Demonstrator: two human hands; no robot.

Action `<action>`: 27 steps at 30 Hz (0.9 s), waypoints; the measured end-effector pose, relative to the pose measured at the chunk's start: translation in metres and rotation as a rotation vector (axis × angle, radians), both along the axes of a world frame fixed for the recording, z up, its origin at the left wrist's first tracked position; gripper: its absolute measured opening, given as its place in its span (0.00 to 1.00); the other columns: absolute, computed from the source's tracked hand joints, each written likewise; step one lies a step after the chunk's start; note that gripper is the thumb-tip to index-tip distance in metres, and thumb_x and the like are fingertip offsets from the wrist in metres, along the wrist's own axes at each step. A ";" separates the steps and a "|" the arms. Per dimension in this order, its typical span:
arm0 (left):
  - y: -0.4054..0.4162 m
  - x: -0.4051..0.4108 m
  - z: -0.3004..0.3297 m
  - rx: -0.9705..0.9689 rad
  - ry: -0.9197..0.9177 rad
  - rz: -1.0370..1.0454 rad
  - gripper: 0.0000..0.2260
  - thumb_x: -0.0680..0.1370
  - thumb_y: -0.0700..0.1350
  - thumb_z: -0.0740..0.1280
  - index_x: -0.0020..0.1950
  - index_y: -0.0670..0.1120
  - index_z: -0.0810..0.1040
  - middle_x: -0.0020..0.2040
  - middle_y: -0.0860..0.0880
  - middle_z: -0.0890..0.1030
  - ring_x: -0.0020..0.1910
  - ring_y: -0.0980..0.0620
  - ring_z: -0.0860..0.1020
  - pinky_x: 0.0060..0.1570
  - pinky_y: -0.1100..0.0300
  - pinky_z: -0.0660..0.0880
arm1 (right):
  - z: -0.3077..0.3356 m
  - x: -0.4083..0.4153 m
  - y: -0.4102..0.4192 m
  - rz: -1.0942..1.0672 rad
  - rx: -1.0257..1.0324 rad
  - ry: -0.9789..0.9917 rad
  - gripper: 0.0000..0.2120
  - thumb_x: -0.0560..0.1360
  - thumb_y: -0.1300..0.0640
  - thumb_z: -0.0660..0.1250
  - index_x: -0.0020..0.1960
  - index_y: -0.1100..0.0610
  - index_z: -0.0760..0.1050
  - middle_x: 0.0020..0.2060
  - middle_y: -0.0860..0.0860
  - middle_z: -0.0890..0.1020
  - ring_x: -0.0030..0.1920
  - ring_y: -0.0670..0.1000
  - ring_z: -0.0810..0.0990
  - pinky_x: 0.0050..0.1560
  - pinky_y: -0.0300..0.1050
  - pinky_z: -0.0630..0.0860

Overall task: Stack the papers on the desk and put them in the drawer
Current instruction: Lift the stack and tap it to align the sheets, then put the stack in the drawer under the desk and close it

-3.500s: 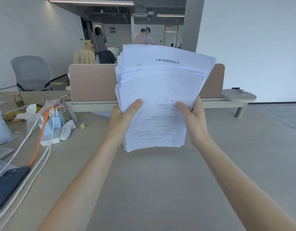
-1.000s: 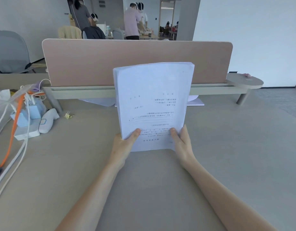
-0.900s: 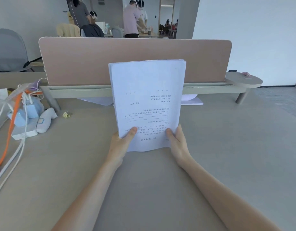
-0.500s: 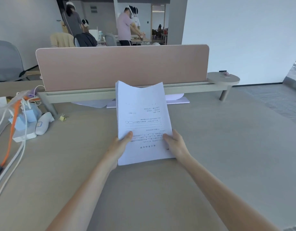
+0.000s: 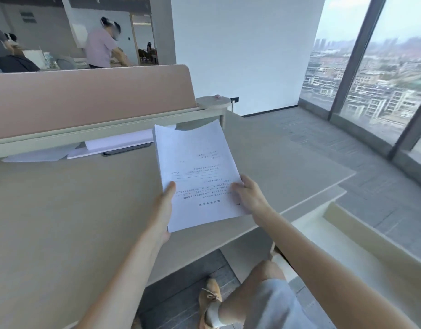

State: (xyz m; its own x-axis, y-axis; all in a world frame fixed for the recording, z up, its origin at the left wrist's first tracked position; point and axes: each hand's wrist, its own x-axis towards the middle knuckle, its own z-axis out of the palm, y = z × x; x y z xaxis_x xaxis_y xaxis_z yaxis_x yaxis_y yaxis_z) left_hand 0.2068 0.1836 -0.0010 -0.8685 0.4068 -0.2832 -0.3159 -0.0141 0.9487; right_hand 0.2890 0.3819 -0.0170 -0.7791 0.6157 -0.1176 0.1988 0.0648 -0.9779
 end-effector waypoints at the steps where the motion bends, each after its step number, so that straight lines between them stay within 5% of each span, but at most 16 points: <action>1: 0.012 0.013 -0.001 0.017 -0.001 -0.001 0.12 0.81 0.59 0.59 0.59 0.54 0.75 0.49 0.54 0.81 0.44 0.55 0.80 0.39 0.58 0.74 | 0.001 0.016 0.010 -0.031 0.013 -0.008 0.09 0.76 0.59 0.61 0.51 0.51 0.77 0.59 0.59 0.83 0.59 0.63 0.83 0.52 0.55 0.81; 5: 0.056 0.074 -0.005 0.026 -0.064 -0.045 0.16 0.81 0.60 0.58 0.61 0.52 0.74 0.52 0.51 0.81 0.48 0.49 0.80 0.38 0.58 0.74 | -0.001 0.081 0.051 -0.118 0.078 -0.059 0.11 0.76 0.58 0.62 0.55 0.57 0.79 0.56 0.58 0.85 0.56 0.62 0.84 0.59 0.61 0.81; 13: 0.140 0.190 -0.023 0.063 -0.098 -0.123 0.14 0.81 0.59 0.58 0.58 0.56 0.78 0.51 0.53 0.83 0.48 0.52 0.82 0.40 0.56 0.77 | -0.014 0.200 0.138 -0.164 0.141 -0.178 0.08 0.81 0.61 0.59 0.49 0.55 0.77 0.45 0.56 0.79 0.44 0.54 0.76 0.38 0.46 0.75; 16: 0.170 0.217 -0.036 0.065 0.019 -0.087 0.11 0.80 0.49 0.61 0.57 0.46 0.79 0.51 0.50 0.83 0.49 0.49 0.81 0.43 0.55 0.75 | -0.028 0.247 0.172 -0.182 0.094 -0.177 0.07 0.81 0.62 0.60 0.53 0.58 0.78 0.50 0.65 0.82 0.44 0.53 0.78 0.45 0.48 0.74; 19: 0.196 0.232 -0.049 0.002 0.132 -0.157 0.09 0.78 0.43 0.60 0.44 0.37 0.71 0.41 0.45 0.75 0.41 0.48 0.72 0.39 0.54 0.65 | -0.040 0.285 0.202 -0.219 0.053 -0.223 0.07 0.81 0.64 0.61 0.50 0.57 0.77 0.44 0.59 0.81 0.43 0.56 0.79 0.46 0.53 0.76; 22: 0.220 0.242 -0.063 -0.080 0.204 -0.266 0.09 0.77 0.40 0.59 0.44 0.33 0.71 0.39 0.43 0.76 0.39 0.49 0.72 0.38 0.58 0.67 | -0.052 0.313 0.228 -0.245 0.013 -0.261 0.08 0.79 0.66 0.62 0.56 0.66 0.77 0.45 0.59 0.80 0.45 0.58 0.80 0.52 0.66 0.80; 24: 0.232 0.251 -0.070 -0.130 0.262 -0.352 0.09 0.77 0.37 0.59 0.45 0.35 0.77 0.39 0.45 0.80 0.37 0.51 0.75 0.33 0.66 0.70 | -0.062 0.328 0.243 -0.265 -0.015 -0.279 0.10 0.78 0.66 0.62 0.57 0.66 0.78 0.46 0.60 0.81 0.46 0.59 0.82 0.57 0.71 0.78; 27: 0.244 0.263 -0.083 -0.192 0.297 -0.463 0.09 0.79 0.39 0.61 0.50 0.45 0.81 0.44 0.48 0.85 0.35 0.57 0.81 0.34 0.67 0.75 | -0.071 0.349 0.260 -0.301 -0.020 -0.312 0.12 0.78 0.69 0.60 0.56 0.63 0.81 0.47 0.59 0.84 0.45 0.58 0.83 0.53 0.59 0.81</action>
State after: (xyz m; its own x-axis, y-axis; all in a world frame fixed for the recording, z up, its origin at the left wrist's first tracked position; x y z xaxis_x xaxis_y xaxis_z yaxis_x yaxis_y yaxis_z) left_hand 0.4701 0.4278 -0.0841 -0.6657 0.7287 -0.1611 0.0316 0.2432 0.9695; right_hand 0.6375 0.6419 -0.0876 -0.4904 0.8053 -0.3332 0.4922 -0.0596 -0.8684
